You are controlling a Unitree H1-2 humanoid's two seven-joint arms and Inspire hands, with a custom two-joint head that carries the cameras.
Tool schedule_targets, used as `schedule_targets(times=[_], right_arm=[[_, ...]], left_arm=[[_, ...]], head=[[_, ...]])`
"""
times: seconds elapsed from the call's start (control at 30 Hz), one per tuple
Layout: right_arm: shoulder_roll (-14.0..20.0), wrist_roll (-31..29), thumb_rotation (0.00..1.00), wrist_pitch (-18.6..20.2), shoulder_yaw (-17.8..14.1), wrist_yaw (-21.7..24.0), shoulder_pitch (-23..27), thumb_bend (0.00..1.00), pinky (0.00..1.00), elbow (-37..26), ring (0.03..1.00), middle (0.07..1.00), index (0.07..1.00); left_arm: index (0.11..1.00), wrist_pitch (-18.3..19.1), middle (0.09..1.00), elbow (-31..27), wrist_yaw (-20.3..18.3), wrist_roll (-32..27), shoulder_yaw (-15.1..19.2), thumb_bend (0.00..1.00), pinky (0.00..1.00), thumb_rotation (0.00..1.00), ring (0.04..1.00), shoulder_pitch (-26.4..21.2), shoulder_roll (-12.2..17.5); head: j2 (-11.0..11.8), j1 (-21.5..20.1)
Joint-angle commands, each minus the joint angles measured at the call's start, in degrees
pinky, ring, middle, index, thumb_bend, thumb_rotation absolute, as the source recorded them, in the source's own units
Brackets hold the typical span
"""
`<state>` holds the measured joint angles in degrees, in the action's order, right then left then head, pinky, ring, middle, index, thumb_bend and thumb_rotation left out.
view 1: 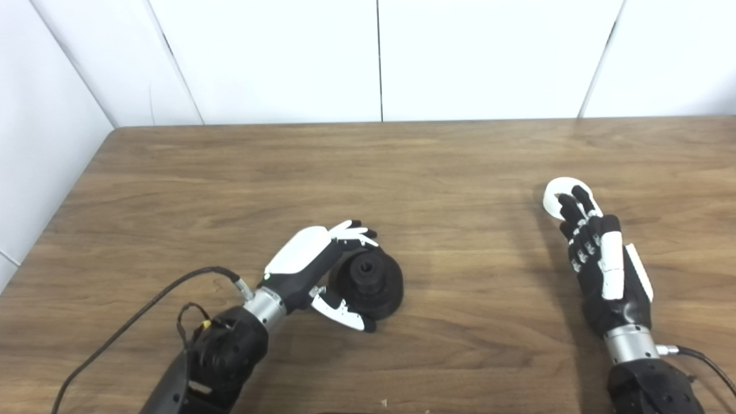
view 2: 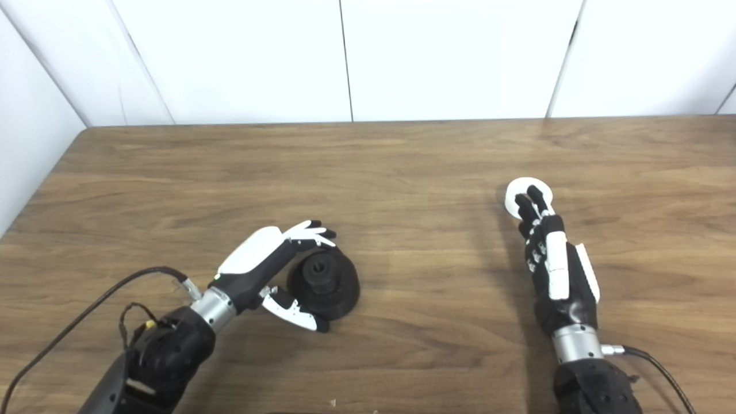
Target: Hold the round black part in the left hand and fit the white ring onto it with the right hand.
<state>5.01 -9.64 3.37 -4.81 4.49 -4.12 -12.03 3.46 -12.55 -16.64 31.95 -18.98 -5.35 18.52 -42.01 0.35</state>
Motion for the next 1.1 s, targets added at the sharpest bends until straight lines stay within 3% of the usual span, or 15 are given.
schedule_targets(times=[0.0,0.43,0.5,0.57,0.67,0.73,0.9,1.07], right_arm=[[-0.91,-0.25,1.00,-0.74,0.29,-0.16,-1.84,0.61,1.00,-2.45,0.988,0.939,0.967],[-0.79,0.62,0.99,-0.46,0.53,-0.89,-1.84,0.61,1.00,-3.19,0.977,0.935,0.963],[-0.47,1.88,0.89,-0.84,0.54,-1.28,-1.49,0.60,1.00,-3.25,0.970,0.934,0.950],[0.40,4.77,0.70,-1.55,0.66,-1.88,-0.75,0.60,0.92,-3.43,0.948,0.930,0.934],[2.46,15.78,0.57,-2.83,0.86,-5.01,2.46,0.64,0.82,-3.89,0.888,0.894,0.893],[4.10,21.72,0.45,-2.27,0.50,-6.56,6.04,0.73,0.86,-4.12,0.902,0.885,0.817],[9.90,35.70,0.38,-1.20,1.57,-9.01,14.99,0.80,0.94,-0.76,0.942,0.895,0.742],[14.27,40.44,0.28,0.39,3.49,-8.75,22.67,0.90,1.00,9.11,0.985,0.910,0.695]], left_arm=[[0.598,-0.97,0.882,-2.48,0.94,1.80,-0.52,0.88,0.91,0.23,0.966,0.52,-0.43],[0.608,-0.76,0.908,-4.71,0.05,3.20,-1.92,0.85,0.97,0.22,0.990,4.17,-2.83],[0.610,-0.66,0.909,-4.69,0.07,3.20,-1.89,0.85,0.97,0.21,0.991,4.22,-2.93],[0.612,-0.77,0.911,-4.47,0.13,3.16,-1.89,0.85,0.98,0.22,0.994,4.14,-2.96],[0.615,-1.25,0.913,-3.88,0.33,3.04,-1.88,0.85,0.99,0.22,0.997,3.92,-2.90],[0.614,-1.51,0.913,-3.45,0.47,3.02,-1.85,0.85,0.99,0.22,0.998,3.79,-2.87],[0.608,-3.00,0.905,-2.13,1.47,3.40,-1.78,0.86,0.98,0.22,0.990,3.53,-2.80],[0.608,-4.03,0.906,-1.05,2.03,3.51,-1.85,0.86,0.98,0.22,0.991,3.48,-3.03]], head=[[-0.08,-0.09],[-0.52,-0.97],[-0.60,-1.30],[-0.66,-1.37],[-0.57,-1.75],[-0.48,-1.94],[0.01,-2.69],[0.23,-2.72]])
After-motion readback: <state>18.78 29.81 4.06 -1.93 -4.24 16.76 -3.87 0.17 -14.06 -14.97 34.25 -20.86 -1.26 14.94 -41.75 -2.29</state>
